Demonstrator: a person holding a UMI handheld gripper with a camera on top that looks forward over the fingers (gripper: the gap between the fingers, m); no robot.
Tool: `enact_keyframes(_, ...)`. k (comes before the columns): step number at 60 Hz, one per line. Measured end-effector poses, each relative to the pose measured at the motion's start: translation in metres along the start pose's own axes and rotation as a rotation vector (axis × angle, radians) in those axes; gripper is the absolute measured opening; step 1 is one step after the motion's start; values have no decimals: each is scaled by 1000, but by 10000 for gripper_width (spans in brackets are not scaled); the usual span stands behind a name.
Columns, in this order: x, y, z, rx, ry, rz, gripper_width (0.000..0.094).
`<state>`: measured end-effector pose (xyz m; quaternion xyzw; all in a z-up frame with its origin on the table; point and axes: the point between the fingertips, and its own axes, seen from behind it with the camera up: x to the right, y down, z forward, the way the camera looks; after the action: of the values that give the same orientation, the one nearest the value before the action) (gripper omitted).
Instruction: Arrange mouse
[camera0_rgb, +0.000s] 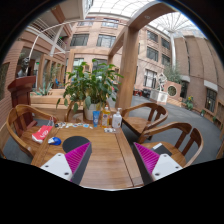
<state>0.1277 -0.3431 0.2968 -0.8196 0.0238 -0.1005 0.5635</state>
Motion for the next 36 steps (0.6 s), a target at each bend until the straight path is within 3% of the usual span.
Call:
enact_keyframes(7, -8, 27, 7, -48, -7, -14, 852)
enact_keyframes(15, -47, 92, 52, -139, -48, -40, 848)
enact_keyframes(26, -145, 168, 87, -263, -227, -96, 852)
enact_keyframes(36, -245, 186, 129, -277, -382, -124, 854)
